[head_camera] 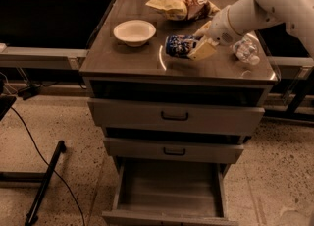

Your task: Pick pepsi can from bottom drawer and place on counter

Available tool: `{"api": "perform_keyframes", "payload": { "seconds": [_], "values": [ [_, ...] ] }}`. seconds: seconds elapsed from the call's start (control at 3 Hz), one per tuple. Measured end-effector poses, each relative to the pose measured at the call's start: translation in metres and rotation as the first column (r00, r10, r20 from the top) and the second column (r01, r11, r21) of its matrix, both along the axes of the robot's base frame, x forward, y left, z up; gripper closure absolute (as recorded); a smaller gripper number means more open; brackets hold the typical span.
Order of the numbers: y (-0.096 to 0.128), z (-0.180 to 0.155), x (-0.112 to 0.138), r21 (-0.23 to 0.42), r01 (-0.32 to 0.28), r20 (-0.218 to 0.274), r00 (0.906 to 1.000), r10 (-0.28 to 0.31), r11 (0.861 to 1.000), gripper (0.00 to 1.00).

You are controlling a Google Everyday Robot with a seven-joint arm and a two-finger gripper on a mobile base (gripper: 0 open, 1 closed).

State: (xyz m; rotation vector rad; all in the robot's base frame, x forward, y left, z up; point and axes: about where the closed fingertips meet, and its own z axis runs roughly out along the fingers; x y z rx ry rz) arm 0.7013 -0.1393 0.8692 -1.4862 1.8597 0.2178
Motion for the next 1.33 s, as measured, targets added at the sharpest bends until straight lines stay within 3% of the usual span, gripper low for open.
{"api": "perform_keyframes", "payload": {
  "seconds": [0.67,1.0,1.33],
  "values": [
    [-0.0039,-0.0207,0.0041,0.085,0.045,-0.075,0.9964,-0.039,0.995,1.00],
    [-0.0037,-0.0217,0.0042,0.089,0.046,-0.078,0.9962,-0.039,0.995,0.85],
    [-0.0037,-0.0217,0.0042,0.089,0.046,-0.078,0.9962,-0.039,0.995,0.62]
  ]
}}
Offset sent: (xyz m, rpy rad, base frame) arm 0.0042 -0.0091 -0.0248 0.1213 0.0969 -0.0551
